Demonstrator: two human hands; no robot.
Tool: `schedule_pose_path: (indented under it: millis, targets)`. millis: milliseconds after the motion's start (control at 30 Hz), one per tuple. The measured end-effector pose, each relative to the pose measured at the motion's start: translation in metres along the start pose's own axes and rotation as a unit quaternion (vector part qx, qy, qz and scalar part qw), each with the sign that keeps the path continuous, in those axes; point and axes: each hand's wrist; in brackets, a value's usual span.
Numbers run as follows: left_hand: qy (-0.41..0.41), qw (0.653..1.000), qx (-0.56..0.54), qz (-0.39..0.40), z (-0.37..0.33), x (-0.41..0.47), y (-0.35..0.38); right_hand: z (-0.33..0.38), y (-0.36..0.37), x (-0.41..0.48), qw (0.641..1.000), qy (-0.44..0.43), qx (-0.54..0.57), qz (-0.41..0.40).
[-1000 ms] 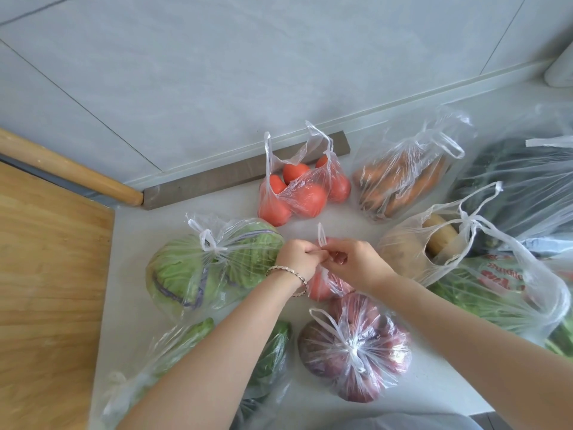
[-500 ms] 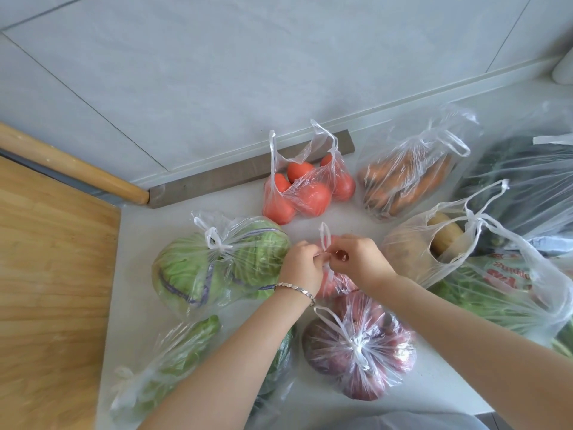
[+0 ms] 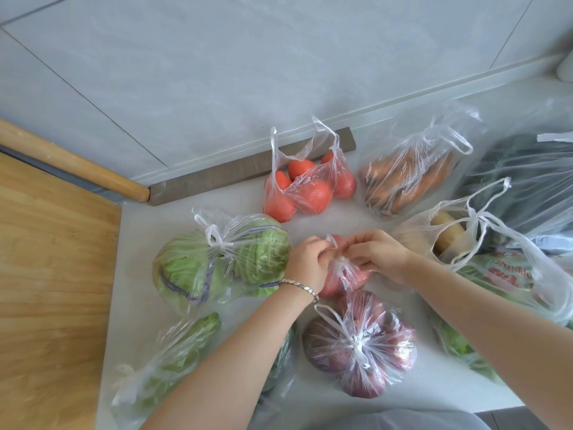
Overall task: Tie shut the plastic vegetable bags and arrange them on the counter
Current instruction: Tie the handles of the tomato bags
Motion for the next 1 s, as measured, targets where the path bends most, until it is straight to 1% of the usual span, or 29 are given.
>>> schedule_pose_path:
  millis: [33,67,133,200,267,300,367,400,467,500,567,633,733,833,900,967,1000]
  targets:
    - [-0.015,1.0,-0.01,0.005,0.001,0.0,0.002,-0.003,-0.003,-0.001,1.0,0.001,0.013,0.015]
    - [-0.035,0.999,-0.022,0.011,0.001,0.001,0.003,-0.007,-0.003,-0.001,1.0,-0.01,-0.003,0.019]
    - [-0.094,0.993,-0.063,0.037,0.0,0.002,0.004,-0.013,0.0,-0.003,0.992,-0.07,-0.102,-0.023]
    - [-0.153,0.98,-0.12,0.053,-0.001,0.003,0.004,-0.013,0.006,-0.006,0.961,-0.16,-0.215,-0.071]
    - [-0.187,0.968,-0.156,0.059,-0.001,0.004,0.001,-0.016,0.008,-0.003,0.906,-0.242,-0.335,-0.091]
    - [-0.193,0.965,-0.166,0.061,-0.001,0.004,0.0,-0.017,0.008,-0.002,0.877,-0.267,-0.386,-0.1]
    - [-0.193,0.966,-0.161,0.059,-0.001,0.004,-0.002,-0.018,0.008,-0.002,0.819,-0.308,-0.468,-0.124]
    - [-0.188,0.969,-0.15,0.054,-0.001,0.004,-0.003,-0.019,0.009,-0.002,0.783,-0.334,-0.507,-0.135]
    - [-0.162,0.98,-0.103,0.052,-0.003,0.003,-0.004,-0.024,0.009,-0.002,0.712,-0.379,-0.577,-0.131]
    - [-0.14,0.987,-0.054,0.049,-0.004,0.004,-0.004,-0.026,0.008,-0.002,0.69,-0.387,-0.6,-0.116]
    - [-0.095,0.994,0.044,0.029,-0.005,0.006,-0.004,-0.032,0.005,-0.004,0.67,-0.398,-0.619,-0.099]
    - [-0.078,0.993,0.09,0.015,-0.005,0.009,-0.003,-0.035,0.002,-0.007,0.669,-0.402,-0.618,-0.098]
    - [-0.08,0.985,0.153,0.023,-0.004,0.014,0.0,-0.041,0.002,-0.011,0.668,-0.405,-0.617,-0.097]
    - [-0.071,0.974,0.211,0.041,-0.004,0.018,0.002,-0.046,0.002,-0.014,0.691,-0.37,-0.617,-0.072]
    - [-0.06,0.972,0.221,0.056,-0.006,0.018,-0.001,-0.042,0.005,-0.015,0.723,-0.318,-0.611,-0.046]
    - [-0.051,0.977,0.201,0.058,-0.009,0.019,-0.013,-0.027,0.004,-0.014,0.769,-0.223,-0.598,-0.026]
    - [-0.039,0.983,0.174,0.039,-0.011,0.021,-0.021,-0.016,0.001,-0.013,0.796,-0.173,-0.58,-0.02]
Point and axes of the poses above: each hand's wrist, its own x-axis towards the middle knuckle, its own y-axis out of the palm, z = x × y, and after that the axes turned 4 degrees about -y, right-handed
